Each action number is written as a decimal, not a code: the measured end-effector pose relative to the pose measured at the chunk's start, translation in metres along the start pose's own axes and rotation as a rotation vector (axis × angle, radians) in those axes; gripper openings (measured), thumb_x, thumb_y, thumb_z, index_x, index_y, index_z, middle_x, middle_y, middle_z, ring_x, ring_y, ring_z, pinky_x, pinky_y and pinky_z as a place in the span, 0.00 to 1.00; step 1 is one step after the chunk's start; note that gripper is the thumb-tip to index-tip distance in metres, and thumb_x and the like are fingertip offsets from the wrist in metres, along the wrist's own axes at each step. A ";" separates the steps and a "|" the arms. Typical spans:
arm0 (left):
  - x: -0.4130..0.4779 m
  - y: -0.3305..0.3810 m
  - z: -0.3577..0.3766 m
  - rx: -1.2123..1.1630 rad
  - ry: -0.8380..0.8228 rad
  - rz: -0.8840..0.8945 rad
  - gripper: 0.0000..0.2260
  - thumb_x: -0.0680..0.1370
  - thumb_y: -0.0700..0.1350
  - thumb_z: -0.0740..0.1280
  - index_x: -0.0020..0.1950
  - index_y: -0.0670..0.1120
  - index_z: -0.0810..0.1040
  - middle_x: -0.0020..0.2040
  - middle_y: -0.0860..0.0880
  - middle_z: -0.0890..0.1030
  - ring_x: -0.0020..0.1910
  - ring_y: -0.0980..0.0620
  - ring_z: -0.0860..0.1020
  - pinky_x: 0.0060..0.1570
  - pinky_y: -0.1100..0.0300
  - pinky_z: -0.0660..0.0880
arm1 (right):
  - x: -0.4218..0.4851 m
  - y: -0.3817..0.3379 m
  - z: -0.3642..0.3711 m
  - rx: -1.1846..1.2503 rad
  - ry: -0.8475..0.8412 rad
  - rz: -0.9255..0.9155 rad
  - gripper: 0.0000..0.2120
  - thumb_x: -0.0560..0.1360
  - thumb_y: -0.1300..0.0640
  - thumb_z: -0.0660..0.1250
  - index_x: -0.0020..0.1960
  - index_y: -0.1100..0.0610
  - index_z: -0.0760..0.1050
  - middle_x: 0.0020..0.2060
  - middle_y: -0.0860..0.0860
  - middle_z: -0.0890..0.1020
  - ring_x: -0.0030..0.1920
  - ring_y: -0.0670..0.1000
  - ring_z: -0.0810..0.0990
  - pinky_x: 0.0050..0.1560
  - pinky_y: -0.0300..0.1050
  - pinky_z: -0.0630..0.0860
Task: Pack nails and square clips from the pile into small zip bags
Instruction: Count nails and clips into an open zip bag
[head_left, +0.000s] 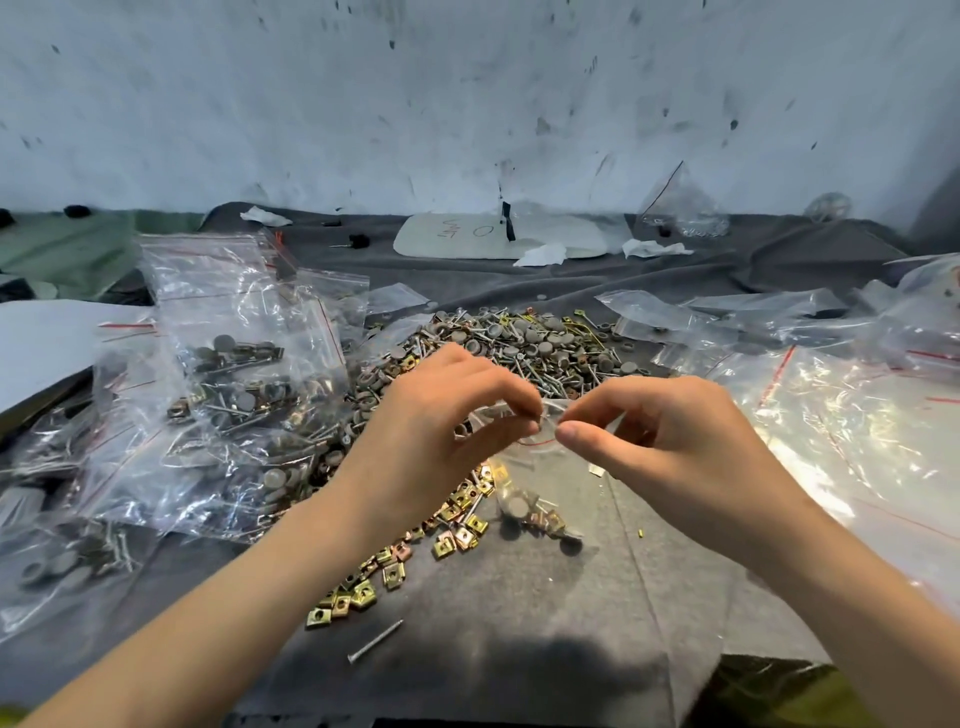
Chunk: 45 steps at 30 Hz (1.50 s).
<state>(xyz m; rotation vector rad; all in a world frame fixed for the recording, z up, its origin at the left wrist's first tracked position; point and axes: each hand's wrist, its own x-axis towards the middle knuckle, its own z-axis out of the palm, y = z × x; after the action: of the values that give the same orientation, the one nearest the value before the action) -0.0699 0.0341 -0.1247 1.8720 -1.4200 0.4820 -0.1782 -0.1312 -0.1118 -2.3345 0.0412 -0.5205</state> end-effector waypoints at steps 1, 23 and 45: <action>-0.001 -0.001 0.001 0.012 0.017 0.006 0.09 0.73 0.46 0.70 0.49 0.43 0.83 0.44 0.52 0.83 0.44 0.49 0.78 0.41 0.50 0.77 | 0.000 0.000 -0.001 0.005 0.003 0.000 0.04 0.72 0.49 0.71 0.42 0.49 0.82 0.31 0.41 0.80 0.35 0.40 0.77 0.32 0.29 0.69; -0.045 -0.086 0.010 0.444 -0.398 -0.324 0.17 0.73 0.56 0.67 0.62 0.61 0.77 0.63 0.54 0.73 0.61 0.51 0.70 0.64 0.50 0.66 | -0.002 0.005 -0.003 0.009 0.004 0.024 0.06 0.72 0.50 0.70 0.43 0.51 0.83 0.33 0.40 0.80 0.36 0.38 0.77 0.33 0.29 0.70; 0.002 -0.023 -0.016 -0.063 0.008 -0.211 0.11 0.73 0.54 0.66 0.50 0.51 0.81 0.57 0.56 0.76 0.58 0.61 0.74 0.61 0.67 0.69 | -0.005 -0.003 -0.004 -0.005 -0.014 -0.020 0.06 0.72 0.49 0.70 0.43 0.50 0.83 0.34 0.41 0.80 0.37 0.40 0.77 0.34 0.30 0.70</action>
<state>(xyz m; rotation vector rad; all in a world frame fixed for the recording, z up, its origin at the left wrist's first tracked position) -0.0458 0.0473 -0.1206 1.9394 -1.2011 0.3367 -0.1847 -0.1302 -0.1090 -2.3459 0.0120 -0.5142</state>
